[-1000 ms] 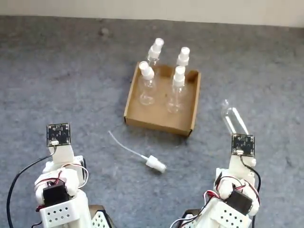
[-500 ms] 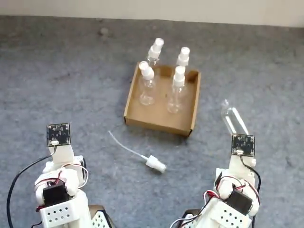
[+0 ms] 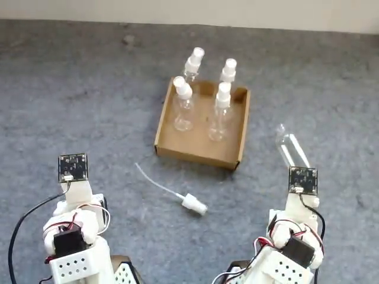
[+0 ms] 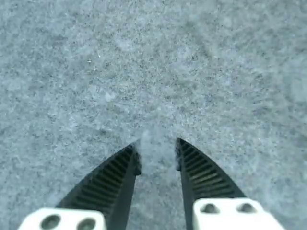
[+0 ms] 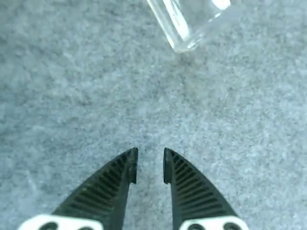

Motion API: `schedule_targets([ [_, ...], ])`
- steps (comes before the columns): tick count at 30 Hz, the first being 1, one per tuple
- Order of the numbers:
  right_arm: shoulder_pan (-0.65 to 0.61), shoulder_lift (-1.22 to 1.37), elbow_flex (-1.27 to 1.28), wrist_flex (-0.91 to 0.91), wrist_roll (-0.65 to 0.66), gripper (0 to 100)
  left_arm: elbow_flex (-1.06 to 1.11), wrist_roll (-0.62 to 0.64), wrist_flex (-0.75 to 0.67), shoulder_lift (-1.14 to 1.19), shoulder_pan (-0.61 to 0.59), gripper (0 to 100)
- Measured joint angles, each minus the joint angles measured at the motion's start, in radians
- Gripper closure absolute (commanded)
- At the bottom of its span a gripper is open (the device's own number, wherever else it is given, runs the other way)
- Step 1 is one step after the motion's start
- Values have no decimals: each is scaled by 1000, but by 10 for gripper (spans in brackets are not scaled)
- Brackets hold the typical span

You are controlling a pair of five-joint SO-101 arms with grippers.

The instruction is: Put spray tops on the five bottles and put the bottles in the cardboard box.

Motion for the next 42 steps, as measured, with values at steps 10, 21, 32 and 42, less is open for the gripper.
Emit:
schedule_targets([
  [10, 0, 0, 0, 0, 0, 946, 0, 0, 0, 0, 0, 902],
  [21, 0, 0, 0, 0, 0, 946, 0, 0, 0, 0, 0, 902],
  [32, 0, 0, 0, 0, 0, 946, 0, 0, 0, 0, 0, 902],
  [42, -64, 0, 0, 0, 0, 946, 0, 0, 0, 0, 0, 902],
])
